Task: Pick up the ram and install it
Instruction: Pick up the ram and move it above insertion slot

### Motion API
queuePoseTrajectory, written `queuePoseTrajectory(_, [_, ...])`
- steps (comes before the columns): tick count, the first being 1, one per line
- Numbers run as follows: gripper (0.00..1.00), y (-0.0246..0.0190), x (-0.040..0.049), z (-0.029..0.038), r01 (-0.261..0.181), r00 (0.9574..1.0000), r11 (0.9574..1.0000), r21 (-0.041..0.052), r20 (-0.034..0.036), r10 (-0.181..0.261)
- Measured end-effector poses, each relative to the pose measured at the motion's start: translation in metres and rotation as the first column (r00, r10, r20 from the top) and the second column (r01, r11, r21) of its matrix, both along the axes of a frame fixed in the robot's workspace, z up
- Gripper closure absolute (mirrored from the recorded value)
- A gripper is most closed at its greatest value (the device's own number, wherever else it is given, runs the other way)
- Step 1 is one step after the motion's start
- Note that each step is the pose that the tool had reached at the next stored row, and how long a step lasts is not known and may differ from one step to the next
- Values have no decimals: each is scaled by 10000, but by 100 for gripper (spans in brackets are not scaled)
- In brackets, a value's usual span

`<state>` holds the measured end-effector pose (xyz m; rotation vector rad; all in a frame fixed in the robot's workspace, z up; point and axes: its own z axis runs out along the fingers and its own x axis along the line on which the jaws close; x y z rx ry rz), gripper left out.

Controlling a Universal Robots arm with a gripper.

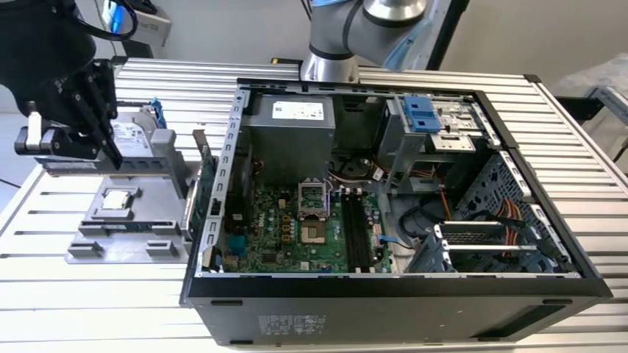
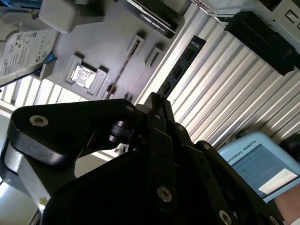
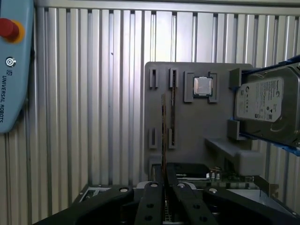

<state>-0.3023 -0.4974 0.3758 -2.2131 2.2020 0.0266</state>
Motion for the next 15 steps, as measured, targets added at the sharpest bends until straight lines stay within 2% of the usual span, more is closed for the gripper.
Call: queuePoseTrajectory(15, [100, 0, 190, 0, -1, 10000, 10000, -1, -1, 1])
